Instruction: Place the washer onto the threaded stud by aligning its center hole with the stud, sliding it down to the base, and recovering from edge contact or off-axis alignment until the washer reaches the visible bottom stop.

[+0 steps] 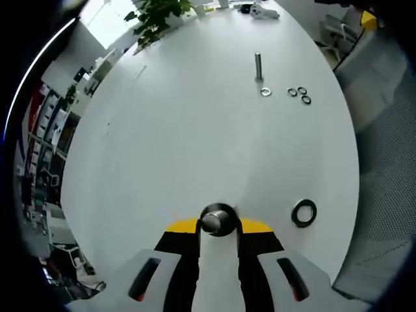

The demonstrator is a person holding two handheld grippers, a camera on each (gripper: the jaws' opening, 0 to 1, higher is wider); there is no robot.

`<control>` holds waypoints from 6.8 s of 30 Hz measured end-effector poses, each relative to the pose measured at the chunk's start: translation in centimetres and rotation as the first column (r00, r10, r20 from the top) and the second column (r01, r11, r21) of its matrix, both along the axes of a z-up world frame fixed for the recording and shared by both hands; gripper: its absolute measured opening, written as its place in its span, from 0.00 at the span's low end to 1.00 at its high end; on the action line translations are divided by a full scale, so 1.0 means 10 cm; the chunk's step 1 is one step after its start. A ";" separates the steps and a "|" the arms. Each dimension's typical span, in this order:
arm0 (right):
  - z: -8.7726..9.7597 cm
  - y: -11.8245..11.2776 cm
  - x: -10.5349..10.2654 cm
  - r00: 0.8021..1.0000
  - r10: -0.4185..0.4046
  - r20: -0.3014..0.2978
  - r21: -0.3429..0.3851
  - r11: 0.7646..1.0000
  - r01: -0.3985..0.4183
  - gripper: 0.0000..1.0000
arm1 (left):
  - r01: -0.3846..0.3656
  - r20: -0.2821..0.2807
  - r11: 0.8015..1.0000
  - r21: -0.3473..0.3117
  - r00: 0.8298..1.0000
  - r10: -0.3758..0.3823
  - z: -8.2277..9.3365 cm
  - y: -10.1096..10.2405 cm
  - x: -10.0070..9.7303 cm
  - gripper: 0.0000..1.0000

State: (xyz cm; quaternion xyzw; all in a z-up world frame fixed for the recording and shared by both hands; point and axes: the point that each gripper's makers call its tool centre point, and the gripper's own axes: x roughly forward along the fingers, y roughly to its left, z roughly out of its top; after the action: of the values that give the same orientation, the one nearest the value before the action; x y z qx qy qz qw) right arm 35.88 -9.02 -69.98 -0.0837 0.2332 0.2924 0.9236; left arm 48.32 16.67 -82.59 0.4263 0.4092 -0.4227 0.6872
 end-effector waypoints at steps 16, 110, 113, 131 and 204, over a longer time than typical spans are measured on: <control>-0.02 0.00 0.00 1.000 0.000 -0.007 -0.012 1.000 -0.001 0.54 | -0.054 -0.058 0.998 -0.027 0.997 0.052 -0.11 -0.02 0.05 0.19; -0.05 0.14 -0.08 0.996 0.080 -0.040 0.008 0.997 -0.080 0.53 | -0.333 -0.179 0.935 -0.122 0.934 0.309 0.00 -0.04 -0.69 0.29; -0.05 0.14 -0.08 0.996 0.077 -0.040 0.010 0.997 -0.076 0.53 | -0.328 -0.192 0.937 -0.120 0.934 0.302 -0.05 -0.09 -0.72 0.29; -0.07 0.15 -0.09 0.995 0.086 -0.047 0.002 0.996 -0.086 0.53 | -0.283 -0.262 0.957 -0.057 0.930 0.260 -0.34 -0.20 -0.96 0.27; -0.08 0.12 -0.08 0.996 0.073 -0.049 0.005 0.997 -0.072 0.52 | -0.270 -0.187 0.963 0.007 0.945 0.267 -0.25 -0.10 -0.84 0.19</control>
State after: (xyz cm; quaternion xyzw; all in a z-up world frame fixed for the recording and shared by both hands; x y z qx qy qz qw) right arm 35.04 -7.81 -70.76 -0.0834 0.2523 0.3280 0.9065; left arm 39.94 15.70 -85.09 0.3187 0.5219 -0.3670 0.7010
